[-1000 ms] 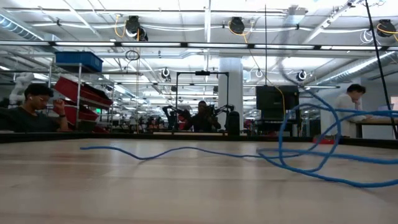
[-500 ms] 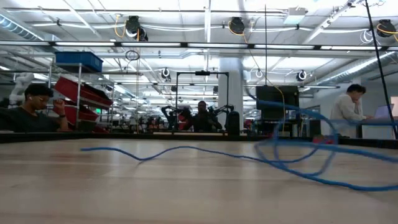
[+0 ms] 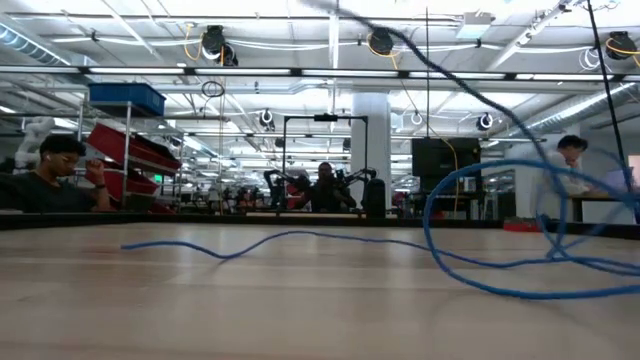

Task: Coil cords
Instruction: Uncoil the blue wire from the black spool

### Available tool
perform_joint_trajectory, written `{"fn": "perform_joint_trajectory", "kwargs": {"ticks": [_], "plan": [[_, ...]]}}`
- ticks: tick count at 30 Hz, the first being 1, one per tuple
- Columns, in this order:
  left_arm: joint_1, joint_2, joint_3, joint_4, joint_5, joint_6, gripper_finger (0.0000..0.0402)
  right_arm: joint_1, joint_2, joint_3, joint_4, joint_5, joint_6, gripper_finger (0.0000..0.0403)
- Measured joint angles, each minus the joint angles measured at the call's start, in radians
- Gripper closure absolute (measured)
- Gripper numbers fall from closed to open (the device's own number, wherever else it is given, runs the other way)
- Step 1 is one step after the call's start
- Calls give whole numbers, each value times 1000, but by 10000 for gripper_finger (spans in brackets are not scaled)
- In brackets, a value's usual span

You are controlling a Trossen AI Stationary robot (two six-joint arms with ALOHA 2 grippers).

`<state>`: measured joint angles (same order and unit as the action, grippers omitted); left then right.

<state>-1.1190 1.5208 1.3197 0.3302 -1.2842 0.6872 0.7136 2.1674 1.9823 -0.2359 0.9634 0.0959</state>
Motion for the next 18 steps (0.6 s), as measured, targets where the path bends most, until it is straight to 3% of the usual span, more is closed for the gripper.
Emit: {"fn": "perform_joint_trajectory", "kwargs": {"ticks": [8,18], "plan": [[0,0,0,0,0,-1,401,-13,0,0,11,0,16,253],[0,0,0,0,0,-1,401,-13,0,0,39,0,15,284]]}}
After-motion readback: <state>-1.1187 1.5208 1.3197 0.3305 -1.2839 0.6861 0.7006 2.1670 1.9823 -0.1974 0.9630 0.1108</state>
